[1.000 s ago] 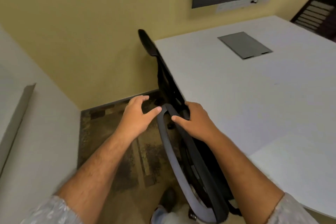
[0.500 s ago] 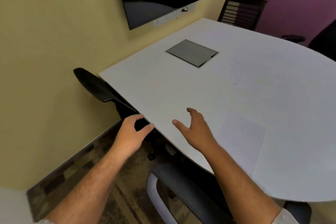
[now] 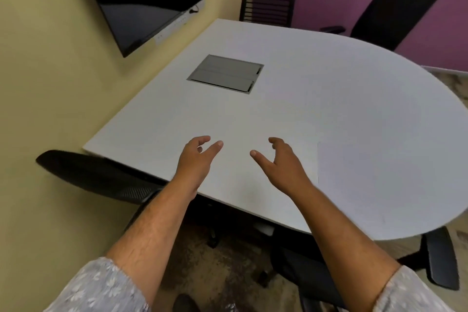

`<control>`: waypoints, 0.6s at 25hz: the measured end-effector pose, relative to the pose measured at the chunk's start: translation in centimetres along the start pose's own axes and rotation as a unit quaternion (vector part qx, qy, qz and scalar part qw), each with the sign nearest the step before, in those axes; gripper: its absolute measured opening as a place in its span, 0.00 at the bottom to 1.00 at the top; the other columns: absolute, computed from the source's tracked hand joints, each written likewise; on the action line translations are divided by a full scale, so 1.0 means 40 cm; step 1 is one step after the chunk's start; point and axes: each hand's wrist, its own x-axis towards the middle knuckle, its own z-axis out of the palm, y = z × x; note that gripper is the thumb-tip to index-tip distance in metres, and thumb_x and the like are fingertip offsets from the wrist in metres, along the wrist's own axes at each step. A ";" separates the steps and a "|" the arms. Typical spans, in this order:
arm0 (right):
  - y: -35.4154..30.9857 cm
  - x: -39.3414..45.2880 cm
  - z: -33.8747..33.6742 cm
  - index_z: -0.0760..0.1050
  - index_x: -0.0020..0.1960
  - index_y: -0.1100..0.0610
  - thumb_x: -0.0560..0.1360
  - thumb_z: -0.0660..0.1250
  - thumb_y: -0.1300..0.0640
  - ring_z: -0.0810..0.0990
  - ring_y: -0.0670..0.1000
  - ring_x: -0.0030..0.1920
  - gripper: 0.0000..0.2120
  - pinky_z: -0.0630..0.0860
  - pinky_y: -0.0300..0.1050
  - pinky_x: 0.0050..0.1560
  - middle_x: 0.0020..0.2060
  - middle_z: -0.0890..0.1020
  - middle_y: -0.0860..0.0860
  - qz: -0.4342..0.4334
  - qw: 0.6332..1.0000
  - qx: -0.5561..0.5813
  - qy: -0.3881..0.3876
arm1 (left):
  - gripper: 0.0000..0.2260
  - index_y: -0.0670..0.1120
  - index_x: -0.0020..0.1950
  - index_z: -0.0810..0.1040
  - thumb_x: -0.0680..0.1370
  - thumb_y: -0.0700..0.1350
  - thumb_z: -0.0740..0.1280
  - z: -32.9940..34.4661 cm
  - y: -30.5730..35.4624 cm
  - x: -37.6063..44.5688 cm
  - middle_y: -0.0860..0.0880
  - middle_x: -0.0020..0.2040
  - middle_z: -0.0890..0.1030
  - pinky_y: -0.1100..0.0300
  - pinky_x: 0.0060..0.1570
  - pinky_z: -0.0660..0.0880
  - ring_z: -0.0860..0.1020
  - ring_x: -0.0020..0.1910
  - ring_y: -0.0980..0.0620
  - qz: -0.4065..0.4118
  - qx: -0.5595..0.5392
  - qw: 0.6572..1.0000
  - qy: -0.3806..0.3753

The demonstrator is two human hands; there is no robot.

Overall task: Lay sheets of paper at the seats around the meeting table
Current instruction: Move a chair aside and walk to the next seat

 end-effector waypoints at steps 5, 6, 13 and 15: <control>-0.113 0.022 0.105 0.63 0.80 0.50 0.77 0.67 0.31 0.77 0.54 0.70 0.39 0.74 0.52 0.68 0.76 0.73 0.52 0.065 0.996 0.017 0.065 | 0.22 0.55 0.69 0.77 0.78 0.59 0.73 -0.151 0.009 0.133 0.57 0.67 0.76 0.48 0.69 0.72 0.73 0.71 0.52 -0.003 0.000 0.998 -0.066; -0.129 0.031 0.117 0.64 0.80 0.50 0.77 0.68 0.32 0.77 0.54 0.69 0.38 0.74 0.51 0.66 0.75 0.74 0.52 0.078 0.994 0.019 0.079 | 0.21 0.54 0.69 0.77 0.78 0.59 0.73 -0.172 0.014 0.160 0.58 0.66 0.76 0.46 0.70 0.72 0.74 0.70 0.52 -0.006 -0.005 0.997 -0.075; -0.169 0.147 0.127 0.66 0.78 0.49 0.77 0.73 0.39 0.80 0.51 0.64 0.35 0.78 0.50 0.61 0.70 0.77 0.49 0.119 0.982 0.045 0.140 | 0.19 0.56 0.68 0.77 0.78 0.58 0.72 -0.167 0.053 0.282 0.57 0.66 0.76 0.46 0.70 0.73 0.74 0.69 0.51 -0.013 -0.026 0.991 -0.130; -0.164 0.198 0.120 0.68 0.77 0.49 0.77 0.73 0.40 0.80 0.50 0.59 0.33 0.80 0.50 0.59 0.68 0.79 0.48 0.129 0.978 0.060 0.154 | 0.18 0.58 0.67 0.77 0.78 0.59 0.72 -0.140 0.067 0.313 0.57 0.67 0.76 0.46 0.70 0.73 0.74 0.70 0.52 -0.010 -0.019 0.988 -0.152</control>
